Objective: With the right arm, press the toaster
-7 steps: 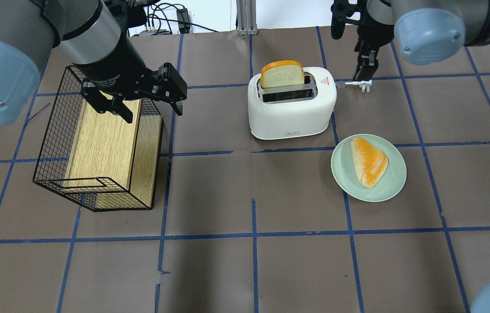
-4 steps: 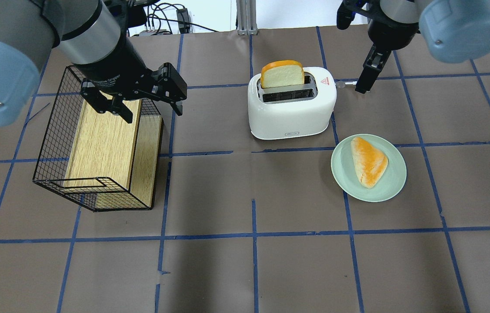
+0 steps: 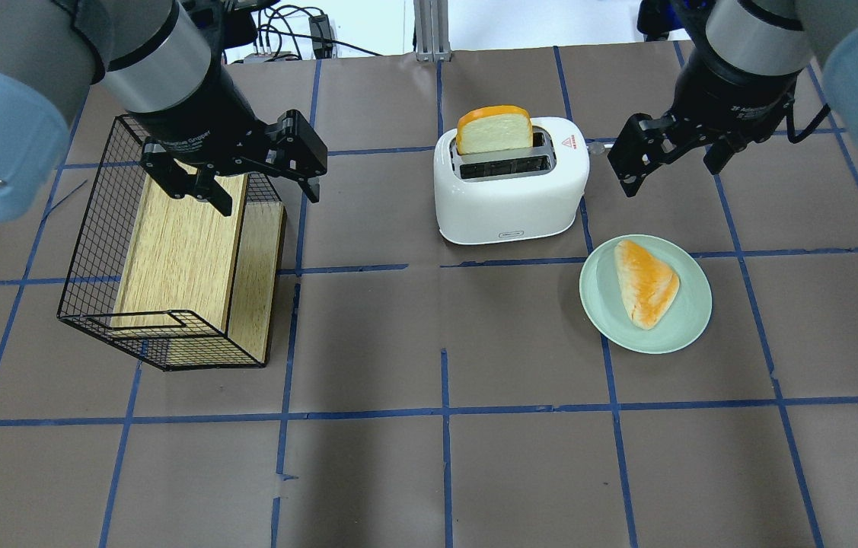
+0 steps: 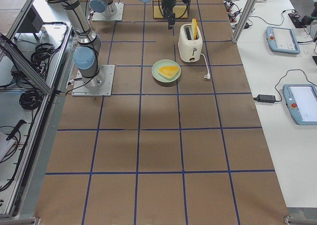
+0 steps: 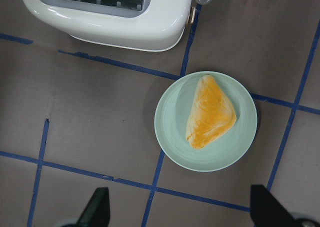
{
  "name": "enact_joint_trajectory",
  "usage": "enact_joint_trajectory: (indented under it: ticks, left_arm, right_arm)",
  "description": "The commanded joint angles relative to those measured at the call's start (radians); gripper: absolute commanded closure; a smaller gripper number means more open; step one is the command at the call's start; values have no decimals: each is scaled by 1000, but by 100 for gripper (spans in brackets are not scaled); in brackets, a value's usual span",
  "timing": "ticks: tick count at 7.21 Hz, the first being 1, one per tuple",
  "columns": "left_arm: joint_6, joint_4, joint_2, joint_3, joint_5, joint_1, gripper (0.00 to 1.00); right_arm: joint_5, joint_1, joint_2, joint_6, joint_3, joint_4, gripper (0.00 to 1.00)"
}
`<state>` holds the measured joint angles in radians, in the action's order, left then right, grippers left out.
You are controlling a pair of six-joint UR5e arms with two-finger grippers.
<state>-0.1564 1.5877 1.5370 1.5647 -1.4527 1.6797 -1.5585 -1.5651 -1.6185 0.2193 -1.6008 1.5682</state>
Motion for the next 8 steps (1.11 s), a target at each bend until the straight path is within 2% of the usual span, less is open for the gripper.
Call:
enact_joint_trajectory:
  ticks: [1, 8]
  left_arm:
    - [0, 0, 0, 0, 0, 0, 0]
    - [0, 0, 0, 0, 0, 0, 0]
  right_arm:
    - [-11, -1, 3, -44, -8, 4, 0]
    - [-12, -1, -3, -44, -11, 3, 0]
